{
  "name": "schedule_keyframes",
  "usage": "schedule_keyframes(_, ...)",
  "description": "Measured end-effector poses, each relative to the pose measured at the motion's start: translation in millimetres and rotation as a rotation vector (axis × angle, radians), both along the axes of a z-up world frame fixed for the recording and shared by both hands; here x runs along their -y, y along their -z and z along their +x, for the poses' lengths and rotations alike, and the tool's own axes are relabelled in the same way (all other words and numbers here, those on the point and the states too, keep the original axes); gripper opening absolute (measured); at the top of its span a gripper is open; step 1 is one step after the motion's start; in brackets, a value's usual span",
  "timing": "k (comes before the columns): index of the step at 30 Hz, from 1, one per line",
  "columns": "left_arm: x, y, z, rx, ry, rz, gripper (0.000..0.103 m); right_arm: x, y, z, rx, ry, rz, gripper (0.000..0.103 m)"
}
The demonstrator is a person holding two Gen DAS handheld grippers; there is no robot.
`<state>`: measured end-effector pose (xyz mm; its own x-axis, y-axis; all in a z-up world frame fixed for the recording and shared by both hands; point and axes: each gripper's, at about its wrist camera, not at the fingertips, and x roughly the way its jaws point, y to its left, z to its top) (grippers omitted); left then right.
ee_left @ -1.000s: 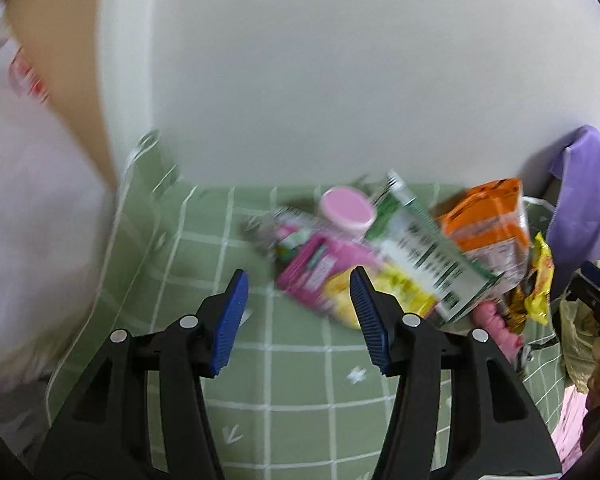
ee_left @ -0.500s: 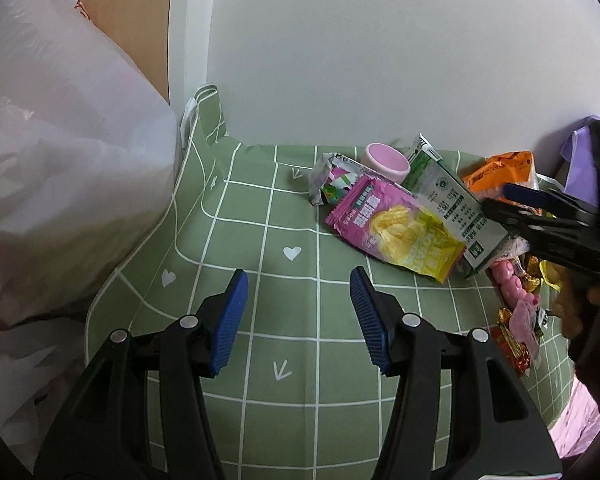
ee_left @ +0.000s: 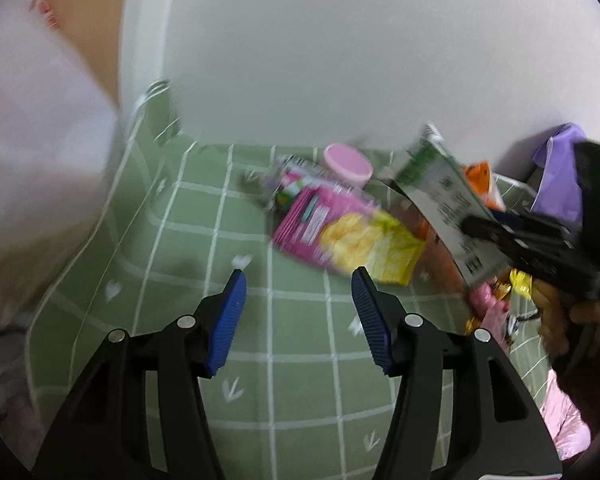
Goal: Collect trash
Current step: 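Grasp the green milk carton with the right tool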
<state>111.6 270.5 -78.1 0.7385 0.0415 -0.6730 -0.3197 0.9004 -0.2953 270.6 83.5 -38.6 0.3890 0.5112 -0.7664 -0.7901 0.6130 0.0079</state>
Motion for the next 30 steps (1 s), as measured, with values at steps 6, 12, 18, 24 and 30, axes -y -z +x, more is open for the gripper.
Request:
schedule_keyframes(6, -8.2, -7.3, 51.3, 0.03, 0.052, 0.023, 0.057, 73.0, -29.5, -6.7, 0.018, 0.165, 0.096, 0.03)
schedule_keyframes(12, -13.9, 0.0, 95.6, 0.008, 0.093, 0.021, 0.057, 149.3, -25.7, -7.1, -0.03, 0.339, 0.139, 0.03)
schedule_keyframes(18, 11.0, 22.4, 102.5, -0.056, 0.192, -0.067, 0.057, 193.2, -0.9, -7.5, -0.133, 0.435, 0.165, 0.03)
schedule_keyframes(24, 61.1, 26.8, 69.1, -0.083, 0.292, -0.109, 0.057, 196.1, 16.6, -14.2, -0.151, 0.416, 0.13, 0.031)
schedule_keyframes(30, 81.4, 7.8, 32.2, -0.06, 0.274, -0.012, 0.057, 194.0, 30.4, -17.7, -0.152, 0.394, 0.097, 0.043)
